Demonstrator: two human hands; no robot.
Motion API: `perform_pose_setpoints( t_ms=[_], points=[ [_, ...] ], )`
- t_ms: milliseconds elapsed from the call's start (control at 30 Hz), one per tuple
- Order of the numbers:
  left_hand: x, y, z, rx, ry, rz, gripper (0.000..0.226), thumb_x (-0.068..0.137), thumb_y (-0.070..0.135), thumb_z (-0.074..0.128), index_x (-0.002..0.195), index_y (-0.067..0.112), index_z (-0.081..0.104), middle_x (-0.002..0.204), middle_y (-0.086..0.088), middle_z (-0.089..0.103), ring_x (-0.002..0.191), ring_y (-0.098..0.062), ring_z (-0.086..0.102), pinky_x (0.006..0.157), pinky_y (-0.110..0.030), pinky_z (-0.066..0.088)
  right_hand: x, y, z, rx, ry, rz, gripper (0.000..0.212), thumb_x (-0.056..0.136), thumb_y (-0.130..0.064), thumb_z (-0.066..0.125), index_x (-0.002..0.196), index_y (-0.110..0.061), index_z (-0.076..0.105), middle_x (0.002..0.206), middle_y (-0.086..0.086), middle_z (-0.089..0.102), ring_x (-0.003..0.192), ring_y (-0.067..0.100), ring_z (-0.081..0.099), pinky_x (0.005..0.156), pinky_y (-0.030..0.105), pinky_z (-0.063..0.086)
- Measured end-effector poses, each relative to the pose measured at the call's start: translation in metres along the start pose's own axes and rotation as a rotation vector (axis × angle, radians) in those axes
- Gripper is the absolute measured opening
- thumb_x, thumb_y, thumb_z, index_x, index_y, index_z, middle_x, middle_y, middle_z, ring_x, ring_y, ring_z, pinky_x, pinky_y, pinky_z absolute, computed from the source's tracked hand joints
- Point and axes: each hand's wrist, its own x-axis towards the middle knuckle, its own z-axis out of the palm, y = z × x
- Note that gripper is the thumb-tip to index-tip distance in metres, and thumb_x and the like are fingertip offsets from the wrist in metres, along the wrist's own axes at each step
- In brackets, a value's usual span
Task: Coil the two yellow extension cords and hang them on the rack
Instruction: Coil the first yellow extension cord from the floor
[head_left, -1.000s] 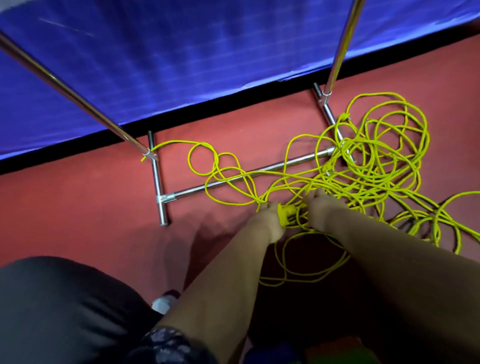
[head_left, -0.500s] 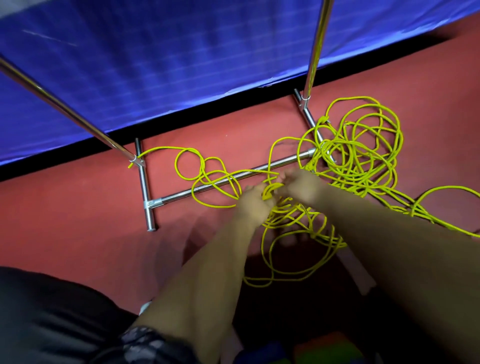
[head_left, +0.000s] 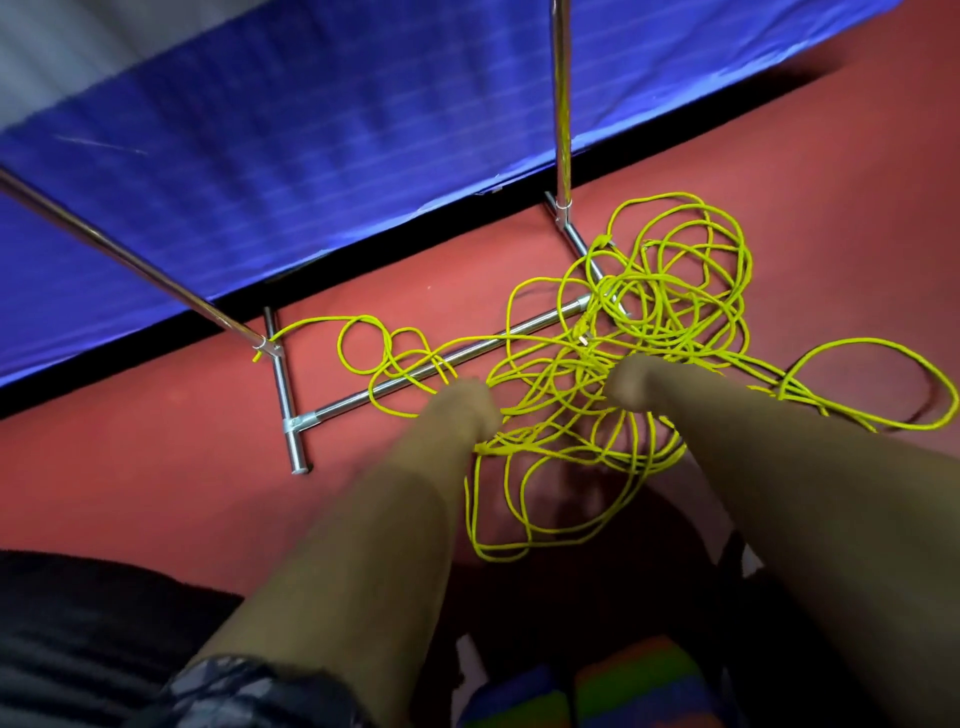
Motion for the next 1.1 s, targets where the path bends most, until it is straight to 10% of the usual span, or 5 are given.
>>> perform_pose_setpoints(
  t_ms=[267, 433, 600, 867, 1100],
  points=[
    [0.022, 0.032, -0.010, -0.073, -0.045, 0.107, 0.022, 0.094, 0.029, 0.052, 0.095, 0.011, 0.064, 0.116, -0.019, 0.071, 0.100, -0.035, 0.066, 0.074, -0.034, 0.047, 0.042, -0.038, -0.049, 0.182, 0.240, 0.061, 0.038, 0.104, -0.010, 0.046, 0.134, -0.004, 0.068, 0.138, 0.017, 0.067, 0.129, 0.036, 0.063, 0.102, 0.039, 0.053],
    [0.022, 0.015, 0.013, -0.103, -0.082, 0.061, 0.042, 0.101, 0.032, 0.053, 0.135, 0.008, 0.060, 0.139, -0.015, 0.062, 0.128, -0.034, 0.059, 0.100, -0.037, 0.049, 0.072, -0.048, -0.043, 0.166, 0.212, 0.128, 0.056, 0.094, -0.032, 0.043, 0.145, -0.013, 0.056, 0.152, 0.016, 0.056, 0.137, 0.039, 0.057, 0.113, 0.046, 0.049],
    [0.034, 0.003, 0.018, -0.156, -0.124, 0.054, 0.037, 0.101, 0.033, 0.056, 0.127, 0.008, 0.064, 0.131, -0.013, 0.066, 0.121, -0.033, 0.062, 0.095, -0.034, 0.049, 0.090, -0.036, -0.020, 0.278, 0.149, 0.121, 0.054, 0.104, -0.025, 0.042, 0.156, -0.015, 0.048, 0.166, 0.015, 0.039, 0.147, 0.038, 0.045, 0.117, 0.044, 0.043],
    [0.053, 0.002, -0.017, -0.447, -0.071, 0.070, 0.028, 0.092, 0.027, 0.052, 0.076, 0.007, 0.061, 0.082, -0.017, 0.067, 0.082, -0.032, 0.069, 0.071, -0.038, 0.053, 0.073, -0.053, -0.041, 0.623, 0.593, 0.018, 0.026, 0.097, -0.026, 0.068, 0.121, -0.023, 0.078, 0.126, 0.012, 0.070, 0.115, 0.033, 0.068, 0.097, 0.036, 0.051],
    [0.060, 0.015, -0.087, -1.392, -0.015, -0.184, 0.039, 0.108, 0.047, 0.047, 0.112, 0.009, 0.059, 0.111, -0.014, 0.072, 0.095, -0.029, 0.071, 0.088, -0.047, 0.060, 0.027, -0.096, -0.062, 0.835, 0.432, -0.382, 0.030, 0.085, -0.002, 0.076, 0.086, -0.031, 0.072, 0.069, -0.014, 0.061, 0.060, 0.007, 0.047, 0.060, 0.030, 0.042]
  ],
)
